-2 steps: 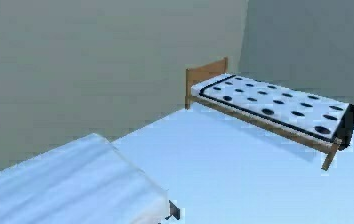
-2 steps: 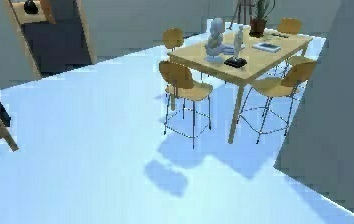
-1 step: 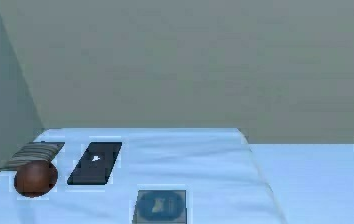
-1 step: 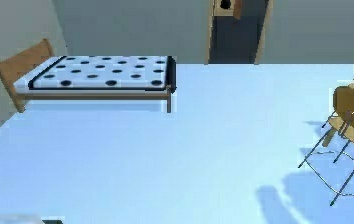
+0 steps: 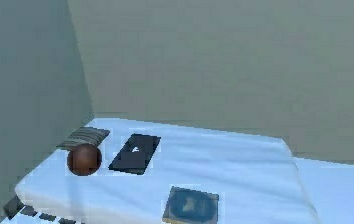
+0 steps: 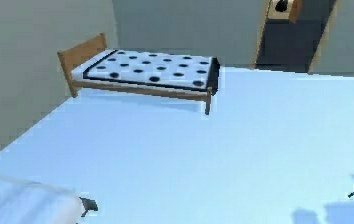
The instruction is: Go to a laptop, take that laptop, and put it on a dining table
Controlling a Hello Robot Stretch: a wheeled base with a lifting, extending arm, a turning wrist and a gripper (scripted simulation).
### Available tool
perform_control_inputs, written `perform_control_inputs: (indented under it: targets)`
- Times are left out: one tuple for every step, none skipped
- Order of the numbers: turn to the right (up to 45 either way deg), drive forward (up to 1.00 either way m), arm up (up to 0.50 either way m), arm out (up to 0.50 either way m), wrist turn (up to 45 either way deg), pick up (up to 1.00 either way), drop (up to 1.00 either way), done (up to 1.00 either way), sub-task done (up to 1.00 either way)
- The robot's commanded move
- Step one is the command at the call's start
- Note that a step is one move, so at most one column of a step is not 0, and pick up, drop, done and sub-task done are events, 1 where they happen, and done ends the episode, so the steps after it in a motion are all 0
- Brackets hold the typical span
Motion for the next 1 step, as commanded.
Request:
perform_control_inputs:
  targets:
    - [0.0, 0.10, 0.00, 0.00, 0.0, 0.00, 0.00, 0.00, 0.00]
